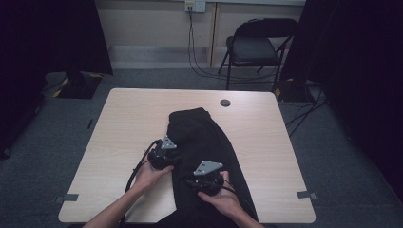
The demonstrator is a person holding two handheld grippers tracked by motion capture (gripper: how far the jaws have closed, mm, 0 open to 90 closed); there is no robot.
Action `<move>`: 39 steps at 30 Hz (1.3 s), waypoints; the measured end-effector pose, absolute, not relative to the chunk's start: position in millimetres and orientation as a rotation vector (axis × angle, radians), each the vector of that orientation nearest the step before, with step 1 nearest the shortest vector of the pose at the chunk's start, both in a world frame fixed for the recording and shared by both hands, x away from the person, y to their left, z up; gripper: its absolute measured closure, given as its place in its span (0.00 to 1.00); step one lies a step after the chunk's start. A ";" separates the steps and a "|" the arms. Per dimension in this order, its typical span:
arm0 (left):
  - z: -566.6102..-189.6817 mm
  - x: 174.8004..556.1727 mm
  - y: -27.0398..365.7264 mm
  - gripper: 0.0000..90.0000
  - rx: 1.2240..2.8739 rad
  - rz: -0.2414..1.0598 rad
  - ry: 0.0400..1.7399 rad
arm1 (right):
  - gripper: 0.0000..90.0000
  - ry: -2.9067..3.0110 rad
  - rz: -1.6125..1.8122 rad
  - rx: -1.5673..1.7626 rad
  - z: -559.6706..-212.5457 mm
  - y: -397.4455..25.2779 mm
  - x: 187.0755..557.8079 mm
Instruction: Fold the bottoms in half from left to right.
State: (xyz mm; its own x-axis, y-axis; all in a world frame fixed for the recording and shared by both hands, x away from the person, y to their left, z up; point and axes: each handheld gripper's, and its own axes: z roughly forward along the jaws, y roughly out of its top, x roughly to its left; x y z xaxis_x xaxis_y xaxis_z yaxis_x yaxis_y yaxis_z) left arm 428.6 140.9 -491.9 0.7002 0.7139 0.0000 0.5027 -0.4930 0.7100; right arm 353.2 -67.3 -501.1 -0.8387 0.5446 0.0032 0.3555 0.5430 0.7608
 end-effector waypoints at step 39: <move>-485.6 426.7 176.3 0.64 2.184 0.321 0.896 | 0.46 2.368 1.037 1.137 -488.4 -132.2 396.0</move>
